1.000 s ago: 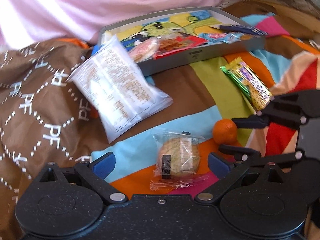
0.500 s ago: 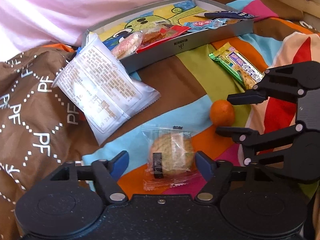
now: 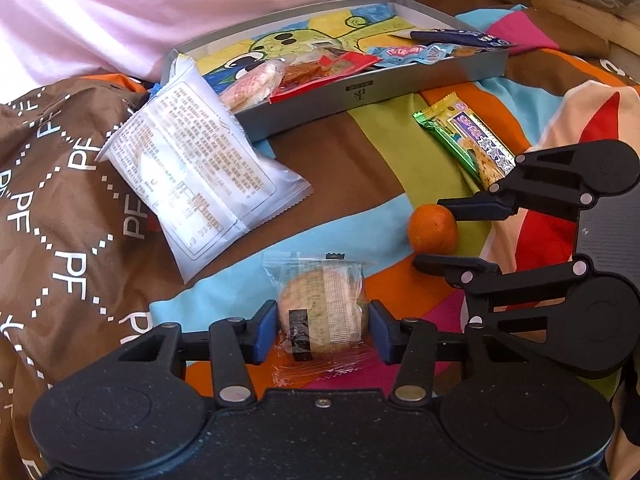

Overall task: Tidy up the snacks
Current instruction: 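Carry the cookie over the tray with the left gripper while the right carries the orange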

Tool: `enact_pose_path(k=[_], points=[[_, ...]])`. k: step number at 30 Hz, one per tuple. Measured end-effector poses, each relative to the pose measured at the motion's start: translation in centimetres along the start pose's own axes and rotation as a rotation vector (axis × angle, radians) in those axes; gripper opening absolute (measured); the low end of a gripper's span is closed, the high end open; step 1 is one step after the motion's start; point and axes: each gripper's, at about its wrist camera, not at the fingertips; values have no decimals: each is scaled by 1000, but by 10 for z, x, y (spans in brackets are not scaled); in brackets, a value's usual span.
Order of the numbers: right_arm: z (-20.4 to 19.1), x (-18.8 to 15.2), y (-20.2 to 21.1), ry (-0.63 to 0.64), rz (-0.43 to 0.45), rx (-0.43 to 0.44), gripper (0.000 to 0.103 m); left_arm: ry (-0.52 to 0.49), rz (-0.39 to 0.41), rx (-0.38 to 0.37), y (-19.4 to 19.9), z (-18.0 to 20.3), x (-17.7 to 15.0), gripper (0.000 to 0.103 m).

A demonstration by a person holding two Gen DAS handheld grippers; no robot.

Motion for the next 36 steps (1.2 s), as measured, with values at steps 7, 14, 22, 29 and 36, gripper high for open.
enact_pose_path(k=[7, 14, 22, 29, 36], points=[[2, 1, 6, -16, 31, -12, 38, 19, 26, -2, 7, -2, -3, 50], [8, 7, 24, -28, 106, -68, 38, 58, 121, -2, 33, -5, 1, 50], [35, 18, 51, -128, 244, -161, 38, 137, 173, -12, 56, -13, 37, 50], [87, 25, 53, -266, 292, -255, 39, 159, 197, -1, 63, -11, 98, 50], [137, 20, 41, -418, 258, -295, 39, 168, 217, -10, 48, 4, 155, 50]])
Point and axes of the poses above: each gripper's, at about its wrist camera, not at the fingertips, and y roughly against the way its jaws point, z to its right, x to its top, and after that the axes turned 12 degrees about -z, right-handed
